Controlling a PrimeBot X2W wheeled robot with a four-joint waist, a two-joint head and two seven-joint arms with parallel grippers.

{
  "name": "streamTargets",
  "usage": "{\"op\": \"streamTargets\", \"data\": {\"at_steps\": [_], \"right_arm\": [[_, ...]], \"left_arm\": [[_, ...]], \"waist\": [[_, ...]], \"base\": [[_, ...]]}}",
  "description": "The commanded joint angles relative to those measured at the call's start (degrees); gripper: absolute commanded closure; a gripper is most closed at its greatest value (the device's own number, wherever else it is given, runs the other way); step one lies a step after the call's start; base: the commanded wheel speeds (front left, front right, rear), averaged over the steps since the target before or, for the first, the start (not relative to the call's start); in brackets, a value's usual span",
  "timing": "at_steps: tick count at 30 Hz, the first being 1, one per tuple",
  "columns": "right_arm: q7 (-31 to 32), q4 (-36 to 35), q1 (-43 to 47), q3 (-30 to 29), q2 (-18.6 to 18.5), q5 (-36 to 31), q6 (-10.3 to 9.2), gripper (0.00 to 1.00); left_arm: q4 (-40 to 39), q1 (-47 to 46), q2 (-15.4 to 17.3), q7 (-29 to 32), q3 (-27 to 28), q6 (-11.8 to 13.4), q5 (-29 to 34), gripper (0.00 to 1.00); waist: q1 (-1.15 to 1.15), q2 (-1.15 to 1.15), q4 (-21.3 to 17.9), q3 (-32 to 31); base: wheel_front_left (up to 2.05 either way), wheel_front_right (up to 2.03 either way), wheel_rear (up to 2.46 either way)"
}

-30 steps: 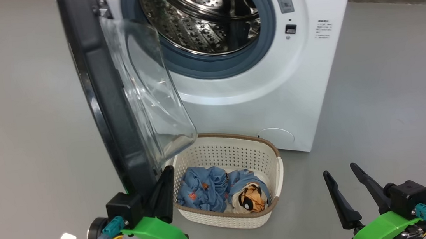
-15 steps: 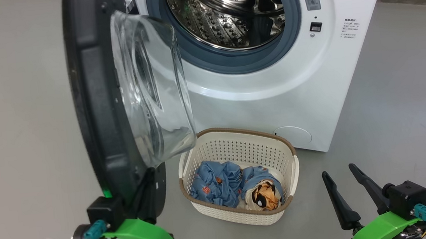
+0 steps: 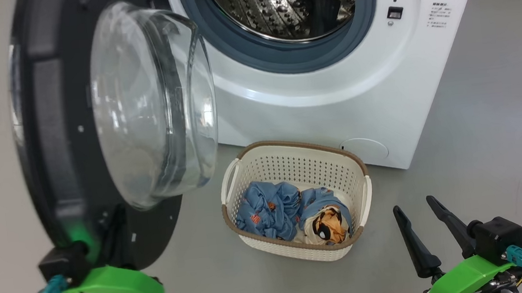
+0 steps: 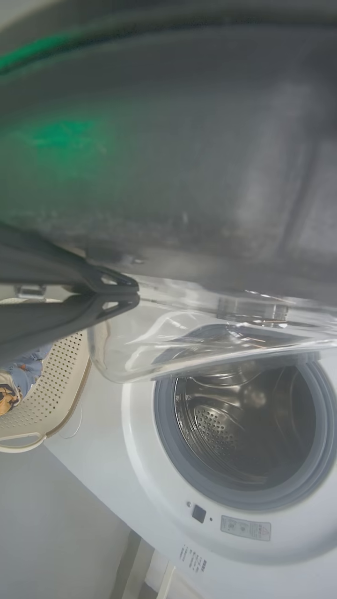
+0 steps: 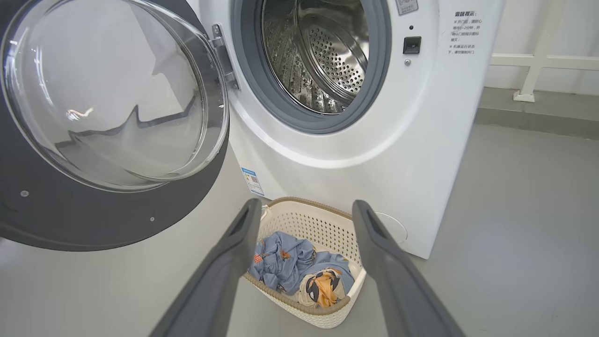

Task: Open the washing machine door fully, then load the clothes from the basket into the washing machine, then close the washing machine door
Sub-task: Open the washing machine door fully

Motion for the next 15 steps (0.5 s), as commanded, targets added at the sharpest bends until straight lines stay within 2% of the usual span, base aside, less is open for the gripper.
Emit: {"op": "streamTargets", "data": {"at_steps": [1,11,15], "right_arm": [[0.15,-1.84,-2.24,1.52,-0.12,-0.5,0.09,0.0],[2.48,-4.05,-2.97,1.6,-0.12,-2.53,0.09,0.0],[3.66,-5.29,-3.11,1.39,-0.12,-3.69,0.09,0.0]], "left_arm": [[-0.83,-1.26,2.68,-0.68,3.68,0.97,-0.39,1.0],[0.11,-1.76,5.06,-1.3,11.77,1.59,-2.07,1.0],[0.17,-2.29,6.02,-1.34,15.46,1.03,-2.97,1.0]], "waist": [[0.0,0.0,0.2,0.55],[0.0,0.0,0.27,3.57],[0.0,0.0,0.14,5.04]], "base": [[0.0,0.0,0.0],[0.0,0.0,0.0],[0.0,0.0,0.0]]}}
